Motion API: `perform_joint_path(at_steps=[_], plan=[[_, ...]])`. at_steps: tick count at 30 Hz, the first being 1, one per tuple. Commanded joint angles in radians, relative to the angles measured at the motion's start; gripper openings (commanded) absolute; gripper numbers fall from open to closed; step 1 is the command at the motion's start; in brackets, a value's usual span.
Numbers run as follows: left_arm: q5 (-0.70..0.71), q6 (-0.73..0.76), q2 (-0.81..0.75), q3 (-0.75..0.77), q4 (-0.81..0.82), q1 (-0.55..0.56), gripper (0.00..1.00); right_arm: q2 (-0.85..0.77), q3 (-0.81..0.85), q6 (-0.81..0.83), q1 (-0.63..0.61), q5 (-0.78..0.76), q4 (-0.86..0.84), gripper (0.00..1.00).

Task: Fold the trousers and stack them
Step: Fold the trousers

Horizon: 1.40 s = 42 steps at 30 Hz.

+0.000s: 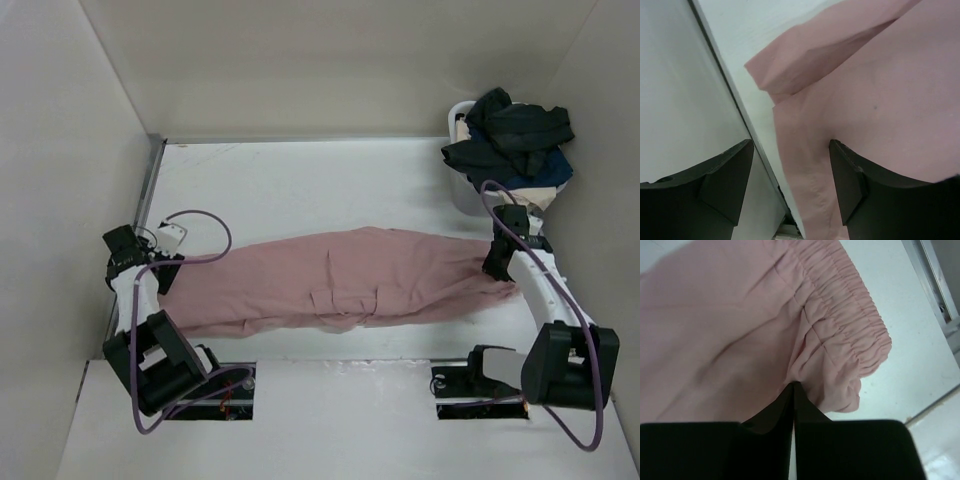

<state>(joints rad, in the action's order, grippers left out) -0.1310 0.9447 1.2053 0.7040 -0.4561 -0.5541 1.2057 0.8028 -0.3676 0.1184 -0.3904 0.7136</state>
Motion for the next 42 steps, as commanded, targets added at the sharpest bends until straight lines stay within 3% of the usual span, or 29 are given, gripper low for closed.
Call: perform_joint_path(at_steps=[1,4,7,9,12,13,17,21,23,26,28,30,31,33,36,42], plan=[[0.033,-0.027,-0.009,0.008,0.067,-0.039,0.61,-0.069,-0.005,0.027,0.008,-0.039,0.091,0.02],[0.031,-0.018,-0.010,0.022,0.045,-0.050,0.63,-0.146,0.013,-0.002,0.029,-0.027,0.148,0.02],[0.041,0.015,0.013,0.019,0.059,-0.046,0.64,-0.031,0.059,0.037,0.105,-0.015,0.176,0.15],[0.041,0.049,0.039,0.017,0.076,-0.036,0.64,0.009,0.102,0.070,0.126,-0.011,0.146,0.30],[0.008,0.084,0.079,0.044,0.047,-0.027,0.65,0.034,0.191,0.090,0.135,-0.002,0.142,0.65],[-0.005,0.112,0.092,0.055,0.024,-0.025,0.66,0.034,0.211,0.105,0.155,0.002,0.132,0.71],[-0.016,0.222,0.166,0.080,-0.003,0.015,0.69,0.096,0.233,0.215,0.186,0.088,0.028,0.83],[0.024,0.318,0.240,0.078,0.003,0.102,0.70,0.231,0.262,0.336,0.058,0.140,-0.006,0.88],[0.063,0.324,0.287,0.074,0.025,0.140,0.68,0.279,0.257,0.398,0.019,0.133,-0.020,0.86],[0.131,0.301,0.359,0.071,0.075,0.170,0.56,0.325,0.219,0.452,0.002,0.110,-0.025,0.80],[0.157,0.272,0.396,0.071,0.108,0.176,0.42,0.341,0.202,0.472,-0.006,0.094,-0.035,0.62],[0.159,0.259,0.411,0.080,0.106,0.176,0.31,0.357,0.207,0.486,-0.009,0.088,-0.031,0.58],[0.159,0.258,0.415,0.089,0.102,0.171,0.25,0.367,0.208,0.493,-0.016,0.079,-0.023,0.50],[0.162,0.253,0.421,0.117,0.100,0.161,0.18,0.377,0.196,0.522,-0.051,0.044,-0.020,0.28],[0.153,0.232,0.450,0.169,0.077,0.154,0.15,0.393,0.174,0.518,-0.142,0.021,-0.022,0.05],[0.044,0.158,0.545,0.357,-0.079,0.133,0.21,0.531,0.323,0.411,-0.254,-0.047,-0.026,0.00]])
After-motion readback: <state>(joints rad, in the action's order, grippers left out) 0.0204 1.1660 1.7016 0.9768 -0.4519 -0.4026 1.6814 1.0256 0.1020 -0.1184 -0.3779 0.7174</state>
